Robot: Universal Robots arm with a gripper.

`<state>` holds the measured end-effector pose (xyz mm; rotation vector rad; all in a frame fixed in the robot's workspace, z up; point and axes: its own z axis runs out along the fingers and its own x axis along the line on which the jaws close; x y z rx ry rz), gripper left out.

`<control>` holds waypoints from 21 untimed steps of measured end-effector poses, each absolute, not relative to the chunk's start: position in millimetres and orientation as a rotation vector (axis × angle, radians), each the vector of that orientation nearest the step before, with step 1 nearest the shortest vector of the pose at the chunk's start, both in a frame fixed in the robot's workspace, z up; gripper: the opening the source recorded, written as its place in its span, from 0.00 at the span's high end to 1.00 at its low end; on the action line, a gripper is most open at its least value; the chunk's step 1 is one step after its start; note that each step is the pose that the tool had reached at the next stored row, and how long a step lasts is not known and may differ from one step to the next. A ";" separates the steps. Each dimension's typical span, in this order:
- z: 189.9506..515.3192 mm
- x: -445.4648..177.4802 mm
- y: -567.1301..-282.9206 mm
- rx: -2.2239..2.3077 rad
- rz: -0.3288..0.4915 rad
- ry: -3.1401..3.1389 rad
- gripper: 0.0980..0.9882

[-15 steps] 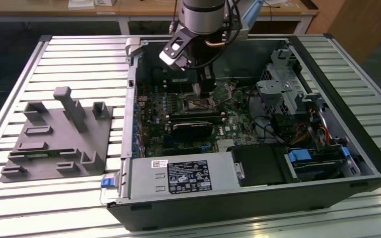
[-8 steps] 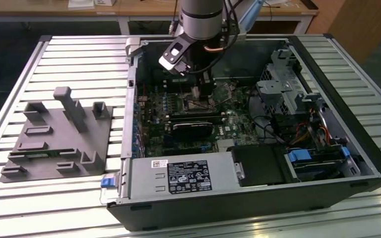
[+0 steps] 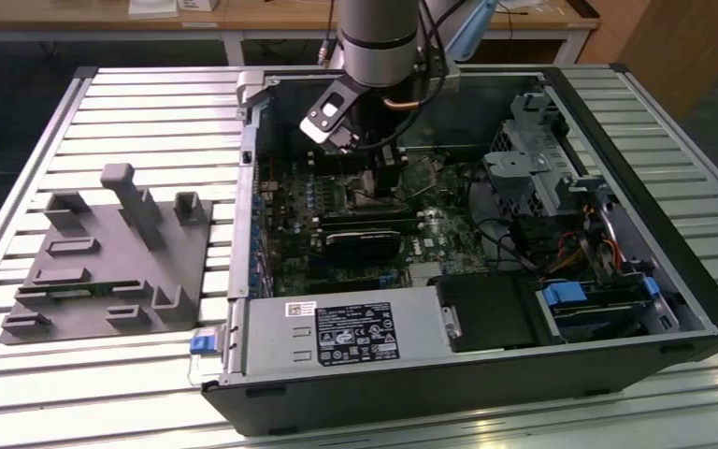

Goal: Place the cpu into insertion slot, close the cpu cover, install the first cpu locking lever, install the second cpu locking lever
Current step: 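Place the cpu into insertion slot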

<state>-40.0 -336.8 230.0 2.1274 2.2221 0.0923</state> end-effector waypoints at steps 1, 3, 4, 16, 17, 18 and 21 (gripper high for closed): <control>229.9 -40.0 -336.8 2.127 0.092 2.222 0.50; 229.9 -40.0 -336.7 2.127 0.092 2.222 0.50; 229.8 -40.0 -336.7 2.127 0.092 2.222 0.50; 226.8 -41.2 -336.7 2.127 0.093 2.222 0.50; 226.0 -41.3 -336.7 2.127 0.092 2.222 0.50; 224.9 -41.4 -336.6 2.127 0.092 2.222 0.50; 222.2 -41.8 -336.2 2.127 0.092 2.222 0.50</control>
